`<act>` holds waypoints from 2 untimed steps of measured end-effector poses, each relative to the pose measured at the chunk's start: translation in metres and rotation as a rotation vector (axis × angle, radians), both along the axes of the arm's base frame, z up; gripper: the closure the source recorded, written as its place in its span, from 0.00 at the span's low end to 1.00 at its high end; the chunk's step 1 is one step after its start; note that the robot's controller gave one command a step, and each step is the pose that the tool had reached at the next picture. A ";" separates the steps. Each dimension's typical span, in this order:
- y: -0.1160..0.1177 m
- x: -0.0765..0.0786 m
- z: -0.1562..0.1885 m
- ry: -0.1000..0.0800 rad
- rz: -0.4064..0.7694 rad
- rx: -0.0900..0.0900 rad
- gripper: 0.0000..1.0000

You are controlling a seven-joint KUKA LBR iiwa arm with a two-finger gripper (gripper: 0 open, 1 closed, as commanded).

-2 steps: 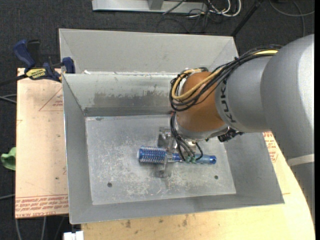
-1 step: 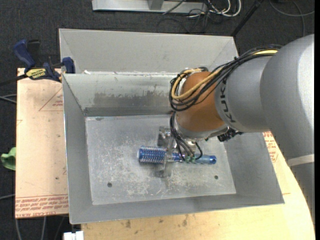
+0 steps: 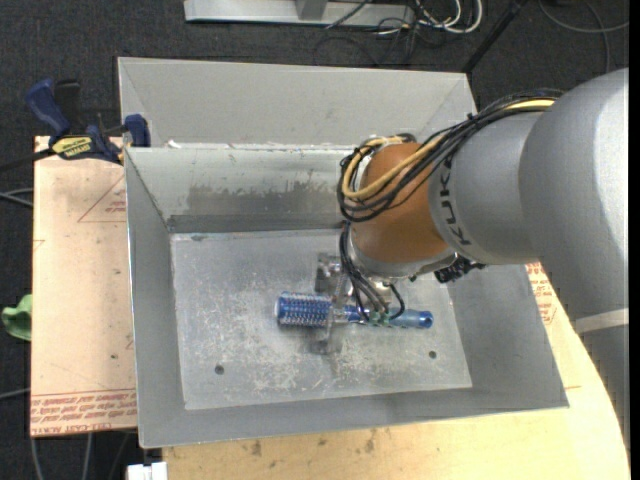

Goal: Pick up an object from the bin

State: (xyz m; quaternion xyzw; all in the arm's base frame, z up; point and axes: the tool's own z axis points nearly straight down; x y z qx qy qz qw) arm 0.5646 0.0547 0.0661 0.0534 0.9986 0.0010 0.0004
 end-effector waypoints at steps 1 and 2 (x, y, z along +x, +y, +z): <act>0.001 0.000 0.000 0.000 0.000 0.000 0.00; 0.001 0.001 0.000 0.000 -0.001 0.000 0.00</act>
Offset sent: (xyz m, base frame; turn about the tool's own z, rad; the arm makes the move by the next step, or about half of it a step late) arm 0.0000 0.0000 0.0000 0.0000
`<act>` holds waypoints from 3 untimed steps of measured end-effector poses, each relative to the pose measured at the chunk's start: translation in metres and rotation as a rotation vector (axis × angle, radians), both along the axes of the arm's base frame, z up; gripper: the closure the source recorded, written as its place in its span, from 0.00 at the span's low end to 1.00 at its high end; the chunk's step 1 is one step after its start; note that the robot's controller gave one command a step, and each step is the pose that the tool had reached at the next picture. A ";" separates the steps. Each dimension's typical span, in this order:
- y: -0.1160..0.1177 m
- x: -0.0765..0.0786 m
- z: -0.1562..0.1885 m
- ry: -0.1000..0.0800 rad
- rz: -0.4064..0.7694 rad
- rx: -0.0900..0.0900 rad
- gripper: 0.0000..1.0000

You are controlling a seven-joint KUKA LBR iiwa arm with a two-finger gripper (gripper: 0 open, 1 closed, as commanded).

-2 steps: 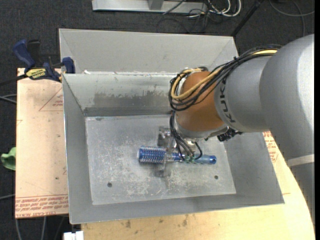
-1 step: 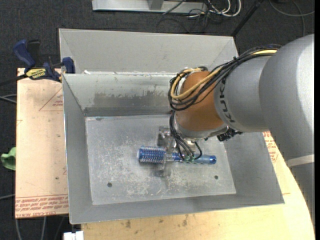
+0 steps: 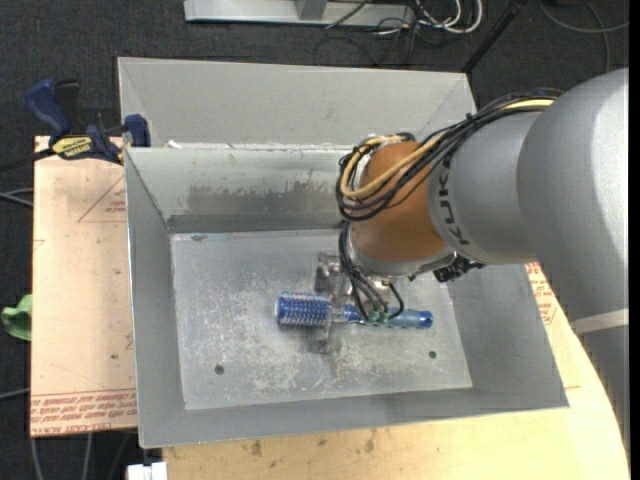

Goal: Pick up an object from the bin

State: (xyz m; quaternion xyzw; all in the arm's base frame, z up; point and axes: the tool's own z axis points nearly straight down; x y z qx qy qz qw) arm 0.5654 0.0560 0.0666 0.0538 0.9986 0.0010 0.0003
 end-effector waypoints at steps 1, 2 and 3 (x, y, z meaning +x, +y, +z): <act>0.000 0.001 0.001 -0.003 0.000 0.001 1.00; 0.001 0.002 0.053 -0.005 0.000 0.001 1.00; 0.002 0.003 0.073 -0.002 0.001 0.001 1.00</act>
Offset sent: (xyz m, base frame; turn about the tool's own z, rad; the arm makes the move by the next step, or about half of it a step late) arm 0.0000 0.0000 0.0000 0.0000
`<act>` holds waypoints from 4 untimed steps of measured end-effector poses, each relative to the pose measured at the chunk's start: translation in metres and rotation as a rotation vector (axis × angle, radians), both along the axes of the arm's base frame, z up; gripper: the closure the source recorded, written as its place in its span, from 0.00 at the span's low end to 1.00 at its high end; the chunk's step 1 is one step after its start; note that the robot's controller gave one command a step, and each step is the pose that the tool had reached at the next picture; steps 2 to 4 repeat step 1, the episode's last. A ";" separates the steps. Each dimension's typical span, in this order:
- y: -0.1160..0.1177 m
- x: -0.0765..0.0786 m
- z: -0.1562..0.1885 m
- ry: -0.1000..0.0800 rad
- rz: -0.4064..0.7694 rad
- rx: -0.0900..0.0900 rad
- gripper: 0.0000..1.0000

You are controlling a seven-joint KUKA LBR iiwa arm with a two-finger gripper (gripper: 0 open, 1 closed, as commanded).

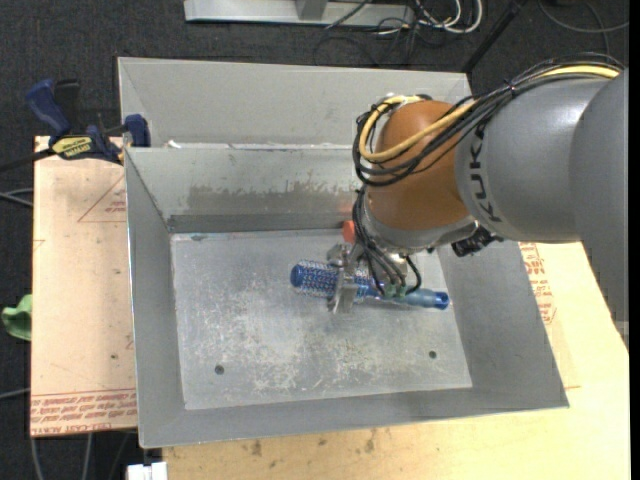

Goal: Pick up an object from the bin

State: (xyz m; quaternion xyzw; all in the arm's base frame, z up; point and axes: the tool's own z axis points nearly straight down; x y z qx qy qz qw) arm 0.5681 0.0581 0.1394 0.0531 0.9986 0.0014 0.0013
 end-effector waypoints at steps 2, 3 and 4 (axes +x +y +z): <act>0.001 0.000 -0.001 0.002 0.001 0.000 1.00; 0.001 0.000 -0.001 0.002 0.001 0.000 1.00; 0.001 0.000 -0.001 0.002 0.001 0.000 1.00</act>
Offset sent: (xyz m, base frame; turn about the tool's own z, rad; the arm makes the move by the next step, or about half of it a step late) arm 0.0000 0.0000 0.0002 0.0000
